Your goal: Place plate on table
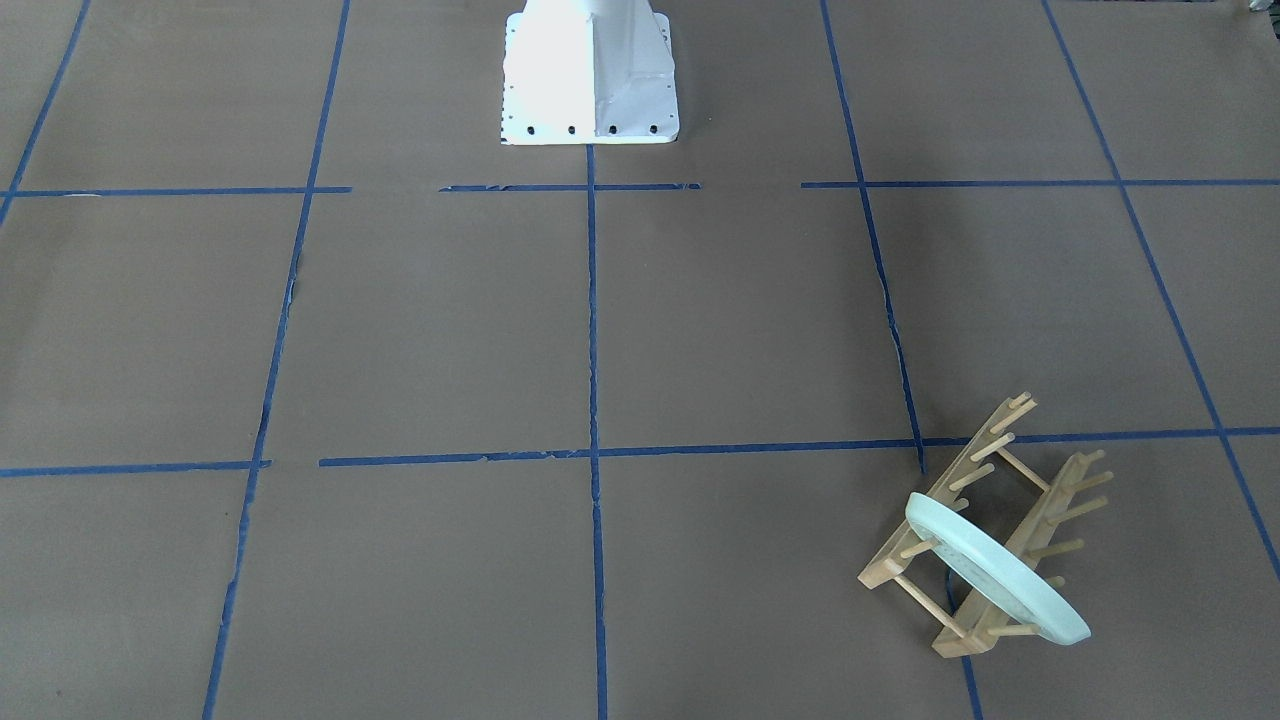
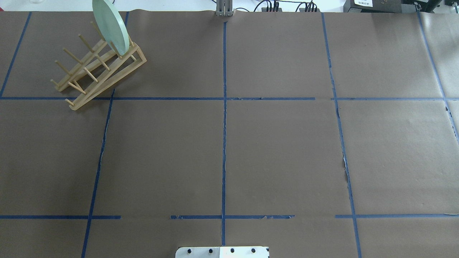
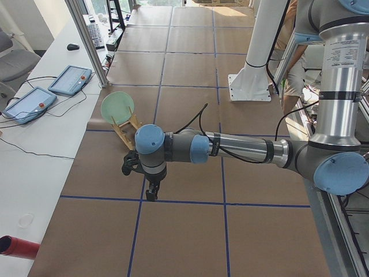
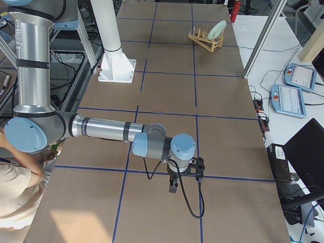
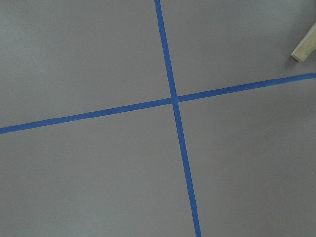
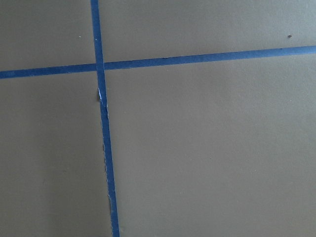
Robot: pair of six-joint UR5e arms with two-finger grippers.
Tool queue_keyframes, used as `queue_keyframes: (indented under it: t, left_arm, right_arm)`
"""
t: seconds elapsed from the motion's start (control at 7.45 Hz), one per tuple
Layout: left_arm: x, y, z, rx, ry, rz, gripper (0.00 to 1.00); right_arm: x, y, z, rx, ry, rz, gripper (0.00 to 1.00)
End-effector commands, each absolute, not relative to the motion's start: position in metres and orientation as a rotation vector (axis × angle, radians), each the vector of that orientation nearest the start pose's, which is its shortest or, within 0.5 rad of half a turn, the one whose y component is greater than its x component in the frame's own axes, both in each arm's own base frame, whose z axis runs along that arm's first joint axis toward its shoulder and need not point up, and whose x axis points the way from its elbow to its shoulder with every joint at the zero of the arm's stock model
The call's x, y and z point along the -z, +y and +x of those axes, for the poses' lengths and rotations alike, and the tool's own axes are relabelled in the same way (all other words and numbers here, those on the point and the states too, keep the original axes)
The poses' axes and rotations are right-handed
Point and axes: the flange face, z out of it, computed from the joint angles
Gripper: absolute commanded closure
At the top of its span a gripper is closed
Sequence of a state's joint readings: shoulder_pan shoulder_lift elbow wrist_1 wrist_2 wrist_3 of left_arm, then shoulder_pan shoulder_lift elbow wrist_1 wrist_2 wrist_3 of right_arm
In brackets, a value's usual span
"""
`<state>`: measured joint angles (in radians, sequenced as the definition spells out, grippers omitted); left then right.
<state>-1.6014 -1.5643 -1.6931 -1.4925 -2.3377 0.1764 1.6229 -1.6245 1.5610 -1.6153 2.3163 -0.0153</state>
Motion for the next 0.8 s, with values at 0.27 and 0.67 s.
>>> queue_keyframes:
  t: [0.27,0.67]
  left_arm:
    - [-0.594,-0.494,-0.080,-0.166,0.741,0.150,0.00]
    - [-0.533,-0.556,-0.081,-0.218,0.709,0.288,0.00]
  right_arm:
    - [-0.695,-0.456,0.090,-0.075,-0.748,-0.077,0.00]
    - [-0.696,-0.456,0.090,-0.076,-0.748,-0.079,0.00]
